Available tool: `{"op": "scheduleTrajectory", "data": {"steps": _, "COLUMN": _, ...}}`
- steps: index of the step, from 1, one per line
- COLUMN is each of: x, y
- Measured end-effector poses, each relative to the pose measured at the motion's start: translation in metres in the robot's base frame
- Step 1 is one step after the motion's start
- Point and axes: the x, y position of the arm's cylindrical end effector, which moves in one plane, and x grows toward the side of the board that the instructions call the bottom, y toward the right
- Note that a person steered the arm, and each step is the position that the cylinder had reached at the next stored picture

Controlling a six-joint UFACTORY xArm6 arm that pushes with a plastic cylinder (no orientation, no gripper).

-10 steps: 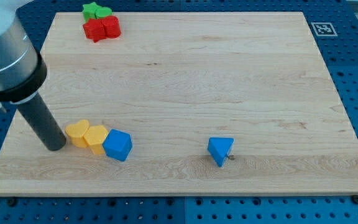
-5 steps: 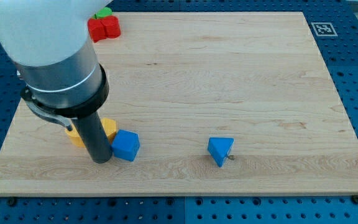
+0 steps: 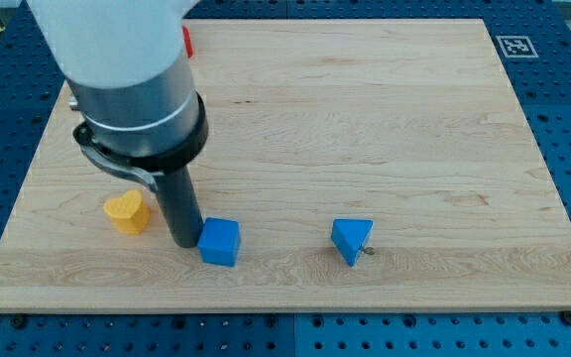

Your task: Move the blue cube to the blue triangle

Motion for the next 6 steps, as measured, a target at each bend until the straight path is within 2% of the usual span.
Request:
{"op": "scheduleTrajectory", "data": {"steps": 1, "x": 0.004, "y": 0.008}}
{"op": "scheduleTrajectory", "data": {"steps": 3, "x": 0.041, "y": 0.007}}
{"op": "scheduleTrajectory", "data": {"steps": 6, "x": 0.026, "y": 0.027}}
